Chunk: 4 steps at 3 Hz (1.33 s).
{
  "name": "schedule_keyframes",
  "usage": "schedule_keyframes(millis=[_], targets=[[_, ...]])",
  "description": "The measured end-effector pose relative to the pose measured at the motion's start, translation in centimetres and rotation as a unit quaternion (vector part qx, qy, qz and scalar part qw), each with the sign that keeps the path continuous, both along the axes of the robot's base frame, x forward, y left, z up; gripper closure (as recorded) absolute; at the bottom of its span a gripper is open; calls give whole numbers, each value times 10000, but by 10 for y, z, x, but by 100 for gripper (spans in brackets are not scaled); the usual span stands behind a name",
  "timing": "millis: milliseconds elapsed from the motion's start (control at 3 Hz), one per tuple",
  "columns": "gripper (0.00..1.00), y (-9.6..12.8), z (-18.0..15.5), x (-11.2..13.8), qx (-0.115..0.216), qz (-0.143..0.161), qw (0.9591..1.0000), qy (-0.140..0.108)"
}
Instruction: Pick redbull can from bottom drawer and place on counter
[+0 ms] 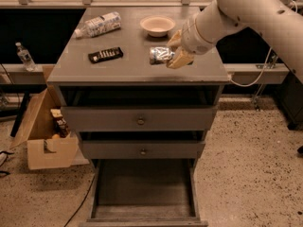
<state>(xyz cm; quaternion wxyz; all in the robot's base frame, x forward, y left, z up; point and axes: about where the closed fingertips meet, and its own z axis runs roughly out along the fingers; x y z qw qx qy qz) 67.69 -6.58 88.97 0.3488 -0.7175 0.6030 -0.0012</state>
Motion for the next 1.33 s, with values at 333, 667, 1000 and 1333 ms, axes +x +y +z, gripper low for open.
schedule_keyframes(millis=[333, 667, 1000, 1333], targets=[[74, 12, -3, 44, 400, -232, 9985, 278], [50, 21, -2, 67, 631, -282, 9968, 402], [20, 27, -7, 80, 747, -280, 9952, 567], [0, 28, -8, 85, 742, -280, 9948, 639]])
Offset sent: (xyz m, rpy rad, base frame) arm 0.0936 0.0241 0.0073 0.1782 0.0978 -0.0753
